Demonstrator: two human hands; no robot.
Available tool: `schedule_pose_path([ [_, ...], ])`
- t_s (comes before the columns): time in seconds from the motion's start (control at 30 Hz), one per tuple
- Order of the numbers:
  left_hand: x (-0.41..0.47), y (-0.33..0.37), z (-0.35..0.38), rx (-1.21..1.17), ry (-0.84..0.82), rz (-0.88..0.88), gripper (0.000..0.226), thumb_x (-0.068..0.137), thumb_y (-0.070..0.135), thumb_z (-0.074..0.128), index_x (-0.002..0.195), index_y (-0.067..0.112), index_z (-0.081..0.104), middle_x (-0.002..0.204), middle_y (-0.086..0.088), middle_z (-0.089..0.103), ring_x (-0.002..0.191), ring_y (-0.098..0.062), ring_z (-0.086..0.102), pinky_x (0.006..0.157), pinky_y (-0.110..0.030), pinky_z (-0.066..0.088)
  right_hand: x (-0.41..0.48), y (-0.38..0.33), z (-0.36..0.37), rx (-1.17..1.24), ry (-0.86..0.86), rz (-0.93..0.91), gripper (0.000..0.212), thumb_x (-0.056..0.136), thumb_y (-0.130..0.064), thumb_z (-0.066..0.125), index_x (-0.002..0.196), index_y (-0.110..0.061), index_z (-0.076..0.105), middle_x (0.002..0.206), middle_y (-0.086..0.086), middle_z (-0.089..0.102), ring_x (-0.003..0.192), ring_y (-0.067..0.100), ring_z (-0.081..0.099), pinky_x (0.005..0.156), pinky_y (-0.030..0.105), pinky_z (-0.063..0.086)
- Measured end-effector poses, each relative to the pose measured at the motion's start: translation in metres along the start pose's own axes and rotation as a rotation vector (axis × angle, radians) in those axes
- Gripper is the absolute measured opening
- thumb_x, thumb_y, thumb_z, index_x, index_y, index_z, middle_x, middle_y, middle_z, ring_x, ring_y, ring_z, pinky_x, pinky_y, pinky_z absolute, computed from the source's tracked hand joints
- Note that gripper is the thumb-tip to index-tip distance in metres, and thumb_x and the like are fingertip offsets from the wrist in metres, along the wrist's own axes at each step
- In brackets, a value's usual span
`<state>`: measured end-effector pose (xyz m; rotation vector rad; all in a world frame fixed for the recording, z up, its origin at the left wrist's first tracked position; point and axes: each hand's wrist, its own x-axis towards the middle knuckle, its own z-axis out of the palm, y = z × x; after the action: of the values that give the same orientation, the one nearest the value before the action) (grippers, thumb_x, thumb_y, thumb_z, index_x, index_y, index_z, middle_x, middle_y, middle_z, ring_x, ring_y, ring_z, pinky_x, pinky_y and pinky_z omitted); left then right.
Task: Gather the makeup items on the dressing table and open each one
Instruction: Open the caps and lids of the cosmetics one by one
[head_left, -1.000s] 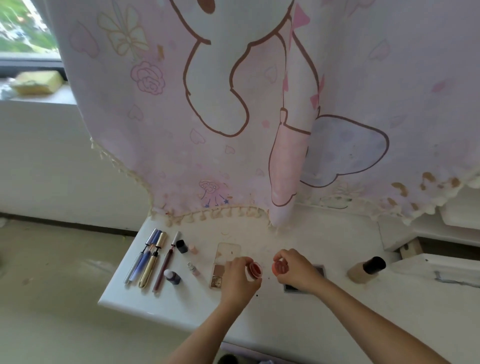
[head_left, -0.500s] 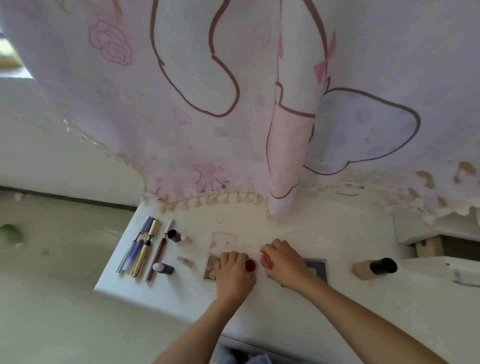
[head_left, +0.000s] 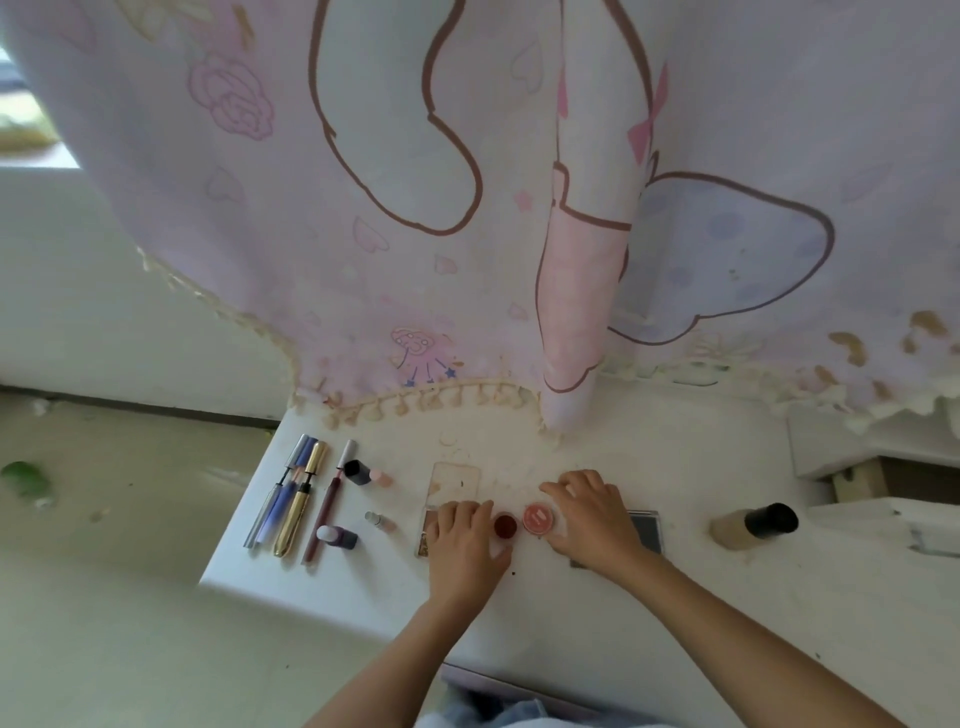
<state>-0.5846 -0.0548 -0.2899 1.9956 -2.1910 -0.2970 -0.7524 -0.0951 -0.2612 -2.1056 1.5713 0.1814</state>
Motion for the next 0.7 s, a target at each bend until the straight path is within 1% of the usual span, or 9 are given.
schedule_pose_path([
  [0.07, -0.003, -0.003, -0.005, 0.033, 0.016, 0.020, 0.062, 0.032, 0.045, 0.086, 0.085, 0.021, 0.067, 0.077, 0.005, 0.068, 0.084, -0.018, 0.047, 0.062, -0.028, 0.054, -0.014, 0.013, -0.003, 0.002, -0.037, 0.036, 0.065, 0.084, -0.038, 0.056, 0.141, -0.025, 0.028, 0.147, 0.001, 0.027, 0.137, 0.020, 0.019, 0.108, 0.034, 0.022],
  [0.17, -0.007, -0.004, -0.014, 0.073, 0.021, 0.044, 0.058, 0.033, 0.044, 0.087, 0.082, 0.019, 0.071, 0.079, 0.005, 0.069, 0.076, -0.020, 0.066, 0.061, -0.029, 0.055, -0.036, 0.028, -0.002, -0.049, -0.091, 0.056, 0.071, 0.084, -0.038, 0.056, 0.144, -0.025, 0.021, 0.152, 0.000, 0.019, 0.142, 0.020, 0.012, 0.112, 0.034, 0.017],
  [0.33, -0.009, -0.002, -0.025, 0.062, 0.044, 0.070, 0.046, 0.047, 0.042, 0.080, 0.085, 0.017, 0.070, 0.082, 0.003, 0.070, 0.078, -0.022, 0.069, 0.062, -0.031, 0.056, -0.051, 0.035, 0.008, -0.057, -0.042, 0.127, 0.069, 0.084, -0.023, 0.053, 0.145, -0.026, 0.020, 0.149, -0.002, 0.027, 0.137, 0.020, 0.024, 0.106, 0.032, 0.022],
  [0.37, -0.010, -0.002, -0.028, 0.045, 0.040, 0.063, 0.045, 0.051, 0.040, 0.079, 0.088, 0.015, 0.070, 0.085, 0.001, 0.070, 0.082, -0.024, 0.069, 0.064, -0.033, 0.056, -0.053, 0.034, 0.008, -0.056, -0.029, 0.140, 0.069, 0.083, -0.024, 0.054, 0.144, -0.026, 0.021, 0.146, -0.002, 0.030, 0.134, 0.020, 0.028, 0.104, 0.031, 0.023],
  [0.43, -0.011, -0.001, -0.032, -0.044, -0.003, 0.029, 0.045, 0.065, 0.033, 0.076, 0.102, 0.010, 0.067, 0.101, -0.005, 0.068, 0.100, -0.031, 0.063, 0.079, -0.041, 0.052, -0.056, 0.033, 0.008, -0.035, -0.019, 0.176, 0.070, 0.080, -0.028, 0.056, 0.143, -0.027, 0.024, 0.142, -0.004, 0.036, 0.128, 0.020, 0.034, 0.100, 0.031, 0.027],
  [0.5, -0.012, 0.001, -0.040, -0.102, -0.016, 0.005, 0.044, 0.079, 0.034, 0.059, 0.114, 0.008, 0.061, 0.115, -0.007, 0.063, 0.115, -0.034, 0.054, 0.092, -0.045, 0.044, -0.060, 0.030, 0.004, 0.041, 0.004, 0.227, 0.071, 0.077, -0.034, 0.060, 0.141, -0.027, 0.027, 0.138, -0.004, 0.040, 0.122, 0.020, 0.038, 0.095, 0.031, 0.031],
  [0.57, -0.011, 0.004, -0.050, -0.161, -0.022, 0.035, 0.048, 0.085, 0.038, 0.048, 0.125, 0.011, 0.054, 0.126, -0.005, 0.056, 0.123, -0.029, 0.046, 0.100, -0.040, 0.037, -0.066, 0.027, -0.003, 0.133, 0.048, 0.259, 0.072, 0.075, -0.037, 0.063, 0.139, -0.028, 0.030, 0.136, -0.003, 0.043, 0.119, 0.021, 0.041, 0.087, 0.030, 0.035],
  [0.63, -0.006, 0.010, -0.062, -0.301, -0.129, 0.078, 0.050, 0.090, 0.034, 0.050, 0.136, 0.016, 0.041, 0.137, 0.001, 0.044, 0.129, -0.018, 0.036, 0.104, -0.028, 0.029, -0.072, 0.022, -0.016, 0.207, 0.092, 0.253, 0.073, 0.074, -0.035, 0.065, 0.138, -0.027, 0.033, 0.134, -0.002, 0.044, 0.116, 0.021, 0.041, 0.084, 0.029, 0.036],
  [0.7, 0.000, 0.021, -0.077, -0.524, -0.244, 0.093, 0.055, 0.087, 0.028, 0.059, 0.137, 0.018, 0.038, 0.137, 0.002, 0.044, 0.122, -0.012, 0.040, 0.099, -0.020, 0.034, -0.079, 0.014, -0.034, 0.311, 0.135, 0.218, 0.072, 0.073, -0.031, 0.067, 0.138, -0.026, 0.036, 0.130, -0.002, 0.045, 0.113, 0.020, 0.040, 0.087, 0.029, 0.037],
])
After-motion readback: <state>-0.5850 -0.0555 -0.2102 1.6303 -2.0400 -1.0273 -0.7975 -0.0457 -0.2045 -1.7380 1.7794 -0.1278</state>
